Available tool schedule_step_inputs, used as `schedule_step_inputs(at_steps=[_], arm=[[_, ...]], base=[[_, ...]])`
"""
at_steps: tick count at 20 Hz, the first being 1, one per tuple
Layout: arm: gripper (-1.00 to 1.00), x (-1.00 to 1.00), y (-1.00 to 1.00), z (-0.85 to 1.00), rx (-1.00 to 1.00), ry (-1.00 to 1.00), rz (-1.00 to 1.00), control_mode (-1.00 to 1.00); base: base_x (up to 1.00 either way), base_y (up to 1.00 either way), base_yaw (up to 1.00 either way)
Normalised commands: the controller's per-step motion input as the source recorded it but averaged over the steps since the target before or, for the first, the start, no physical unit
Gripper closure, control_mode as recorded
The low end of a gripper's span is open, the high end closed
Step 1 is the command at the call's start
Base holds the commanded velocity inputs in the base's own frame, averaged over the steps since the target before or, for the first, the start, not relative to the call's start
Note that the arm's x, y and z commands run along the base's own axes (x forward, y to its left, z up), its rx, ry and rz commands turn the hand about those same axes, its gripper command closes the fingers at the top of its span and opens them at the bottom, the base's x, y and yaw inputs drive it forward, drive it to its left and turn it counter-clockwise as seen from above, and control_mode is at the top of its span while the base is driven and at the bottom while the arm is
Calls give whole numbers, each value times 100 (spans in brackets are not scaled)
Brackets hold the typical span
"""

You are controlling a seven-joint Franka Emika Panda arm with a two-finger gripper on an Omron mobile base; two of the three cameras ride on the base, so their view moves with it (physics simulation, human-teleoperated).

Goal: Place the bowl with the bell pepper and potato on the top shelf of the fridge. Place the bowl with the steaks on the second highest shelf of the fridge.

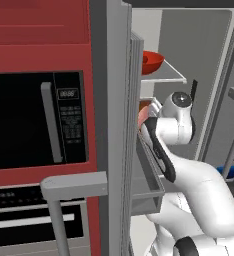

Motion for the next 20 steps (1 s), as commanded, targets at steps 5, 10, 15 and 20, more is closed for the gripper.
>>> schedule_step_inputs(at_steps=[5,10,15,20], arm=[[100,69,0,-24,1,2,-6,-100],[100,77,0,-20,1,6,-7,-100],[-100,85,0,-5,0,6,-9,-100],[-100,10,0,1,0,0,-1,-100]], base=[[0,0,0],[0,0,0],[0,0,0],[0,0,0]])
